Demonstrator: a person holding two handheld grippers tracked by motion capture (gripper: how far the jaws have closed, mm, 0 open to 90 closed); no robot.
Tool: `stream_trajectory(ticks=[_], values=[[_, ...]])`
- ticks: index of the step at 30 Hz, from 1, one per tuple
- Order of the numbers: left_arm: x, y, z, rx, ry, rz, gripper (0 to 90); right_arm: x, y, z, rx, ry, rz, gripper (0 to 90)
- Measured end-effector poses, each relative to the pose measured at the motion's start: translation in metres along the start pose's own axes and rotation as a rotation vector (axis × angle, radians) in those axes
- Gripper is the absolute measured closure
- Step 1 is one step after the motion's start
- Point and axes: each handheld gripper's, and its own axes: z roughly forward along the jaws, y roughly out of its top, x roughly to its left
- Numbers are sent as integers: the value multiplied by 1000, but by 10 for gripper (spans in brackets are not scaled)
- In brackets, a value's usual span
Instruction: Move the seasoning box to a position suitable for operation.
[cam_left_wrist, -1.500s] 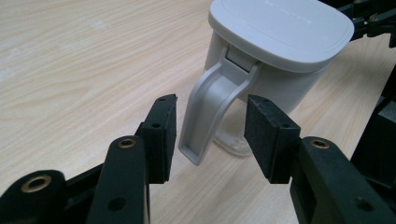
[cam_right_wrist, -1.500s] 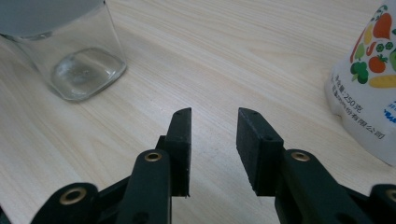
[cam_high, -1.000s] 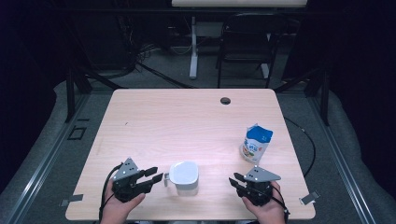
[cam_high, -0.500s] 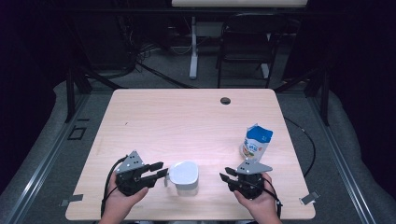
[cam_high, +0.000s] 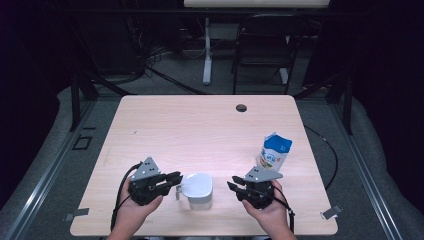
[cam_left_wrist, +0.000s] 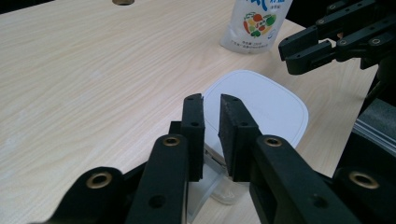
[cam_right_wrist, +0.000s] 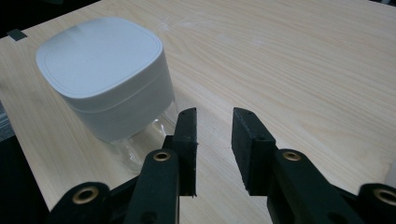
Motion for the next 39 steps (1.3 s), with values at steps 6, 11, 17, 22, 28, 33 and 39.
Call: stream_trajectory(ticks=[6,11,17,22,28,33,39], values=[[0,1,5,31,-1,6,892,3,4,4,0,0,0,763],[-2,1,8,45,-13,9,900,4,6,5,4,10,1,796],[-4,0,13,62,-11,21,900,7,10,6,0,13,-11,841],[-4,-2,14,66,-13,22,900,11,9,6,-1,8,-26,870],[-4,-3,14,63,-10,22,900,14,7,6,4,14,-42,878],[-4,-3,15,63,-8,24,900,17,5,7,15,29,-69,894],[-4,-4,15,56,-9,21,900,18,3,8,15,44,-77,900]])
